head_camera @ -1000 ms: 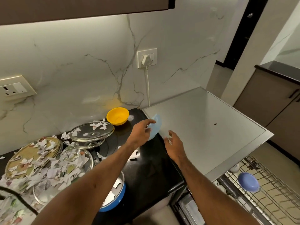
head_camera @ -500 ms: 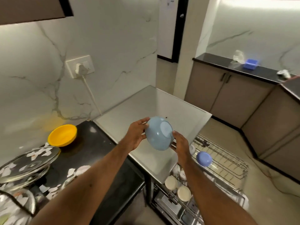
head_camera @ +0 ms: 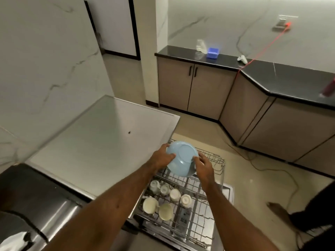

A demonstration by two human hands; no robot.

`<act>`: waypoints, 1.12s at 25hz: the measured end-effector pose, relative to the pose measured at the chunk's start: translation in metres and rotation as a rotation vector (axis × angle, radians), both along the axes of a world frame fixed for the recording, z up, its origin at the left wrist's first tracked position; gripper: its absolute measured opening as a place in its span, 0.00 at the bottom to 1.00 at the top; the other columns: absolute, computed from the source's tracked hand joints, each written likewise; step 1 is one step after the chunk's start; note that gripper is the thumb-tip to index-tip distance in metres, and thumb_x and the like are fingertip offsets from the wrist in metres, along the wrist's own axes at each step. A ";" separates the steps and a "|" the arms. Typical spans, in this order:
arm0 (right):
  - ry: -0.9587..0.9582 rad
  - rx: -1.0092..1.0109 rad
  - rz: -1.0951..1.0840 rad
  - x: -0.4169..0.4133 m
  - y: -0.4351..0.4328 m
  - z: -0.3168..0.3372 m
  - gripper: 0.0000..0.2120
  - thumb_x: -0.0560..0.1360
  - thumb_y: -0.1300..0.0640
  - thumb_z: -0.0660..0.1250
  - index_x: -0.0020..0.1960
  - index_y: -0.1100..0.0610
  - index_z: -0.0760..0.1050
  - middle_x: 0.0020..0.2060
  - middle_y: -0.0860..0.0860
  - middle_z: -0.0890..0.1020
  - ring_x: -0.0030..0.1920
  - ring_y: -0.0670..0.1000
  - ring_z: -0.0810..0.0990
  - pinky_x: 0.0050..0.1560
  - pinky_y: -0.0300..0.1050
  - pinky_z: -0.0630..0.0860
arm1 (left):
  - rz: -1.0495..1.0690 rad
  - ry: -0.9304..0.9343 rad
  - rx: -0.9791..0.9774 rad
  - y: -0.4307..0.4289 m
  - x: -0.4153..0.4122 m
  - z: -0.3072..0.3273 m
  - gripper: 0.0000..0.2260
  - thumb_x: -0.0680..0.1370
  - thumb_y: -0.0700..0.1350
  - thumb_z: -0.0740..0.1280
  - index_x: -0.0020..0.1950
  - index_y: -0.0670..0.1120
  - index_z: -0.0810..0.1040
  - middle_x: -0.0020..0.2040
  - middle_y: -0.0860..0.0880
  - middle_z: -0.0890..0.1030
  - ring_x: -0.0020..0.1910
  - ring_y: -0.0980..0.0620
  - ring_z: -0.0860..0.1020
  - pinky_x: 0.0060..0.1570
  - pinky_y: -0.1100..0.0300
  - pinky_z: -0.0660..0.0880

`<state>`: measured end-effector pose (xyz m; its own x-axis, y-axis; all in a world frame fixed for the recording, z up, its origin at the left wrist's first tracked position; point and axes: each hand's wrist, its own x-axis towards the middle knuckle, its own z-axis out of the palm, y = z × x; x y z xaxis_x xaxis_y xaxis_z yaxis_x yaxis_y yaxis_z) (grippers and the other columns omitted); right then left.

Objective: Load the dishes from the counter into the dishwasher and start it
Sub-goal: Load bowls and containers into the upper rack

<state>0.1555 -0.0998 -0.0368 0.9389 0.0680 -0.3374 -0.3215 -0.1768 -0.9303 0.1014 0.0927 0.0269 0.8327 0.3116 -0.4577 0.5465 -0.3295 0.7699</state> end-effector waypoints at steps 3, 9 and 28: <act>0.011 -0.072 0.003 0.018 -0.028 -0.021 0.24 0.78 0.45 0.70 0.73 0.47 0.75 0.63 0.51 0.81 0.60 0.54 0.80 0.61 0.61 0.81 | -0.071 0.088 0.046 -0.028 0.025 -0.022 0.31 0.76 0.56 0.71 0.77 0.51 0.66 0.69 0.45 0.77 0.63 0.44 0.78 0.61 0.51 0.78; 0.082 -0.157 0.086 0.057 -0.062 -0.075 0.22 0.83 0.52 0.67 0.76 0.52 0.72 0.65 0.51 0.79 0.61 0.54 0.78 0.55 0.47 0.75 | -0.118 0.208 0.068 -0.066 0.061 -0.078 0.30 0.77 0.50 0.74 0.76 0.46 0.67 0.69 0.44 0.76 0.62 0.46 0.78 0.57 0.55 0.78; 0.194 -0.424 0.365 0.113 -0.092 -0.226 0.23 0.85 0.59 0.61 0.80 0.56 0.65 0.72 0.55 0.75 0.68 0.53 0.73 0.65 0.43 0.66 | -0.131 0.484 -0.068 -0.106 0.115 -0.269 0.35 0.69 0.48 0.75 0.76 0.51 0.69 0.69 0.48 0.78 0.64 0.47 0.78 0.64 0.54 0.77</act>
<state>0.2683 -0.1914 -0.2624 0.7987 0.1966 -0.5687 -0.3272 -0.6513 -0.6847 0.2161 -0.0137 -0.2423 0.5498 0.1741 -0.8169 0.8036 -0.3772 0.4605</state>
